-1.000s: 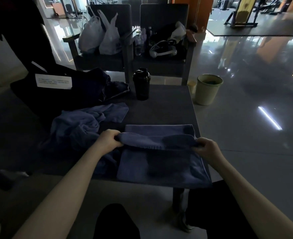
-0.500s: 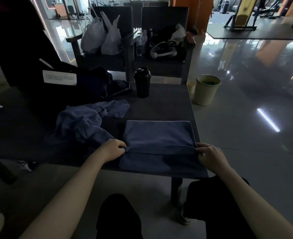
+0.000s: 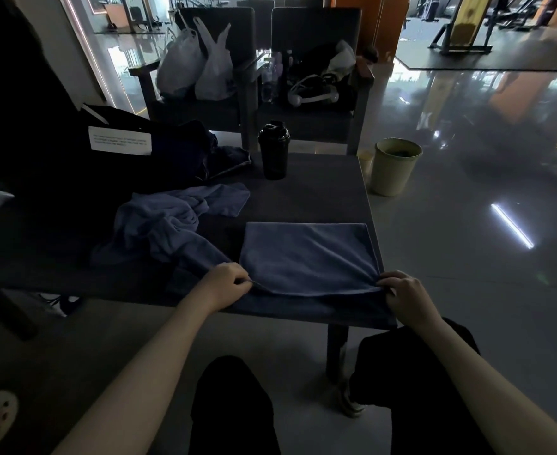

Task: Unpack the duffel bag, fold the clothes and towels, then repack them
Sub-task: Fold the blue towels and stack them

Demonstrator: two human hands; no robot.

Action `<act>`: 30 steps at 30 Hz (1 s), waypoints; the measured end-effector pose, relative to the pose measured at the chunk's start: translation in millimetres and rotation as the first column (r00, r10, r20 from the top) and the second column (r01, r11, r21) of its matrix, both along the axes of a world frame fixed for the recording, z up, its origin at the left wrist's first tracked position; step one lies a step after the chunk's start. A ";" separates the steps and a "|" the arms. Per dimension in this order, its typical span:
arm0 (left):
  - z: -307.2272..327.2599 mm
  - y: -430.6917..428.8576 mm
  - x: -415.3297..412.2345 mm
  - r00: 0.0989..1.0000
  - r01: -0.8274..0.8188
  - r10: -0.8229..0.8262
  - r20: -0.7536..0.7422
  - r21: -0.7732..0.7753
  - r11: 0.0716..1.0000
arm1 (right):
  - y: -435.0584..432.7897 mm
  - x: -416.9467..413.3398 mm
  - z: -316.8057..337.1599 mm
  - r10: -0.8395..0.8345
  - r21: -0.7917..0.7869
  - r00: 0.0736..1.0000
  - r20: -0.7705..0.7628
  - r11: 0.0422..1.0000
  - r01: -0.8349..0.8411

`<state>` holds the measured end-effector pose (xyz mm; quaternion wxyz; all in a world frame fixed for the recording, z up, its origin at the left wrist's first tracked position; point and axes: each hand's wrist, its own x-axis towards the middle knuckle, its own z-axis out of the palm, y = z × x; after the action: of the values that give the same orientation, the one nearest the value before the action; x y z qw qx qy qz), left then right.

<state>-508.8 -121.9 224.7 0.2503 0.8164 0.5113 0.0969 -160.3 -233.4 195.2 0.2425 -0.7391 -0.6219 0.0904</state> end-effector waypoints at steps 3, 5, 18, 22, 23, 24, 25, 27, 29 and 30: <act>-7.6 -2.9 -3.0 0.999 -0.030 0.029 -0.028 -0.020 0.999 | -1.1 -8.3 5.5 -0.029 -0.067 0.998 0.062 0.997 0.033; -5.6 -5.4 -1.2 0.998 -0.027 0.032 -0.053 0.095 0.995 | -1.3 -14.2 13.2 -0.016 -0.036 0.992 0.128 0.999 0.021; -19.4 -23.3 6.4 0.914 0.201 -0.169 -0.369 0.051 0.978 | -16.8 -25.1 -2.9 0.307 -0.442 0.898 0.315 0.885 -0.147; -8.6 -18.7 -0.6 0.984 0.066 -0.073 -0.163 -0.051 0.997 | -22.1 -17.6 6.1 0.312 -0.429 0.926 0.214 0.882 -0.198; -7.1 -18.0 -1.3 0.989 0.042 -0.049 -0.142 -0.052 0.998 | -23.5 -15.8 7.1 0.298 -0.401 0.937 0.183 0.893 -0.206; -6.6 -17.7 -1.8 0.991 0.022 -0.029 -0.131 -0.049 0.999 | -24.5 -14.4 7.5 0.278 -0.361 0.950 0.141 0.908 -0.212; -6.7 -17.9 -1.9 0.992 0.006 -0.011 -0.122 -0.045 0.999 | -25.0 -13.2 6.5 0.250 -0.315 0.965 0.085 0.925 -0.212; -8.3 -18.3 -2.2 0.997 -0.032 0.028 -0.076 -0.050 0.998 | -26.1 -12.4 3.6 0.173 -0.219 0.984 -0.039 0.959 -0.178; -7.9 -18.2 -2.3 0.997 -0.079 0.078 -0.018 -0.066 0.995 | -24.9 -11.8 2.6 0.071 -0.153 0.990 -0.122 0.984 -0.090; -7.0 -17.3 -2.4 0.995 -0.098 0.099 0.008 -0.074 0.992 | -23.3 -11.2 2.5 0.026 -0.134 0.989 -0.144 0.990 -0.046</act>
<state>-511.2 -139.2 217.6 0.2780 0.7798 0.5528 0.0951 -171.5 -256.7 197.6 0.2331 -0.7342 -0.6088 0.1897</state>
